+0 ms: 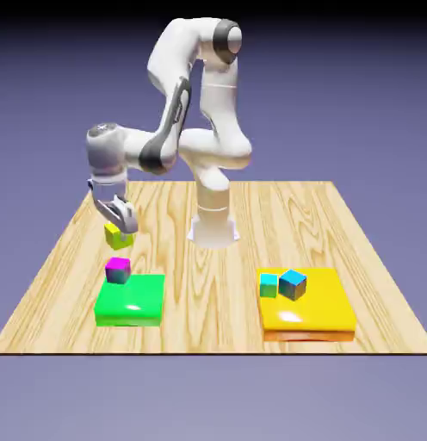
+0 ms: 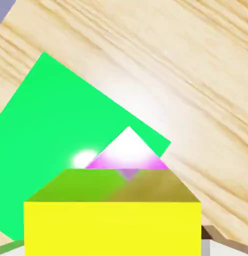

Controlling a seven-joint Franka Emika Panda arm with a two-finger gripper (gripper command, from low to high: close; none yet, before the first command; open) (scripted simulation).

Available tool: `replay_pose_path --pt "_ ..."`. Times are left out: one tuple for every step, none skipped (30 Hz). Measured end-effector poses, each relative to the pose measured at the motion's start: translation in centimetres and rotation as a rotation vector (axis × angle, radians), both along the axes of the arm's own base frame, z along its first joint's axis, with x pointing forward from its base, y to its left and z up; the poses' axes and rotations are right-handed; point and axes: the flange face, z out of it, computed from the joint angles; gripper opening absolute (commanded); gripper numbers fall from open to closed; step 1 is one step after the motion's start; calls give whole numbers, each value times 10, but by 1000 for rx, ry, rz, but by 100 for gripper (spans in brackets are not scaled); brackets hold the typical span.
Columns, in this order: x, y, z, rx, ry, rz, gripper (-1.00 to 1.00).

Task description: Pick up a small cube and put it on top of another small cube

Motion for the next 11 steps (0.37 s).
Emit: replay_pose_path --pt "1 0 -15 1 0 1 -100" --pt "1 0 -29 1 -1 1 -100" --pt "1 0 -43 1 0 1 -100" --pt "1 1 -58 0 0 1 -100" --pt "-1 1 -70 -1 1 0 100" --pt "-1 1 -70 -1 1 1 100" --pt "-1 1 -70 -1 1 0 100" --pt "0 0 -56 0 1 0 100" --pt "1 0 -42 0 0 1 100" --pt "1 0 -27 0 1 1 100" --pt "1 0 -13 -1 1 1 100"
